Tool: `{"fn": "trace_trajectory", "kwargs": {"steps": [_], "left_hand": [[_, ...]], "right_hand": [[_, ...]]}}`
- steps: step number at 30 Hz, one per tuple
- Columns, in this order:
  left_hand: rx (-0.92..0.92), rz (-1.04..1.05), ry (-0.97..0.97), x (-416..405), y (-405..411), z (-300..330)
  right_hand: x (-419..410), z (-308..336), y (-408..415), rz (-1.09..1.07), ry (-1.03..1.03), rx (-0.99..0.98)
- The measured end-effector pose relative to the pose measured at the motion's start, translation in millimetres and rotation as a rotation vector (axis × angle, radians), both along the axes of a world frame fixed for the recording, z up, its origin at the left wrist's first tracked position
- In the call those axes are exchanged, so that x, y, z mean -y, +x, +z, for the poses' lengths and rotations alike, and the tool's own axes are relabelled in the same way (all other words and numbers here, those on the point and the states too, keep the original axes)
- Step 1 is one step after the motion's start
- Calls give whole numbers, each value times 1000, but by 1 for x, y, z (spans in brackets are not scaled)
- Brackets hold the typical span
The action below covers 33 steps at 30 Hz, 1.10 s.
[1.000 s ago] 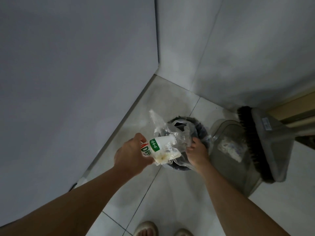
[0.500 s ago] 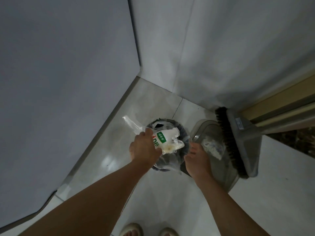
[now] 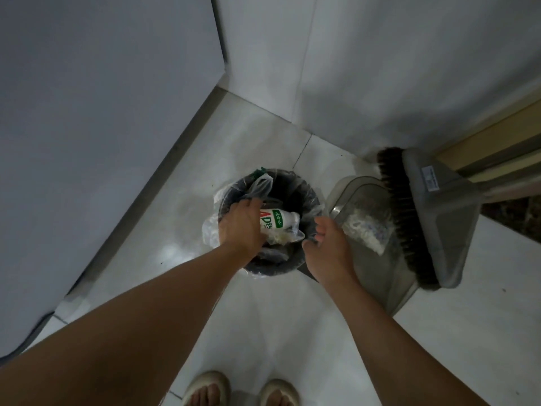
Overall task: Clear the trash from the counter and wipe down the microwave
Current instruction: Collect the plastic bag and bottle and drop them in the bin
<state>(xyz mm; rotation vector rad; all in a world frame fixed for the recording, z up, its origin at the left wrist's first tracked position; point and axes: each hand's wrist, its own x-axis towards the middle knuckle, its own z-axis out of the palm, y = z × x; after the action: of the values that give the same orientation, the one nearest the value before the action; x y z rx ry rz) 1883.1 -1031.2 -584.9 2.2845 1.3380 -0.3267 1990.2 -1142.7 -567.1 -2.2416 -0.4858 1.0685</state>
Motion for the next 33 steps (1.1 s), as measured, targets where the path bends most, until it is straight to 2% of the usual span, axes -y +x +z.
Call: {"fn": "trace_trajectory", "kwargs": {"steps": [5,9,21,27,33], "left_hand": [[-8,8,-42,-3,-16,35],[-13,57,-115,-3,-29,90],[72,78,-183,-15,-58,326],[189,61,-151,-8,-80,439],[275,40,-124,8,-109,526]], "right_hand": [[-7,26,-10,31,-29,-7],[-14,76,-13,50,-55,-22],[-14,313,-34,201,-130,112],[3,419,-56,140,-26,148],[26,511,-76,133,28,206]]}}
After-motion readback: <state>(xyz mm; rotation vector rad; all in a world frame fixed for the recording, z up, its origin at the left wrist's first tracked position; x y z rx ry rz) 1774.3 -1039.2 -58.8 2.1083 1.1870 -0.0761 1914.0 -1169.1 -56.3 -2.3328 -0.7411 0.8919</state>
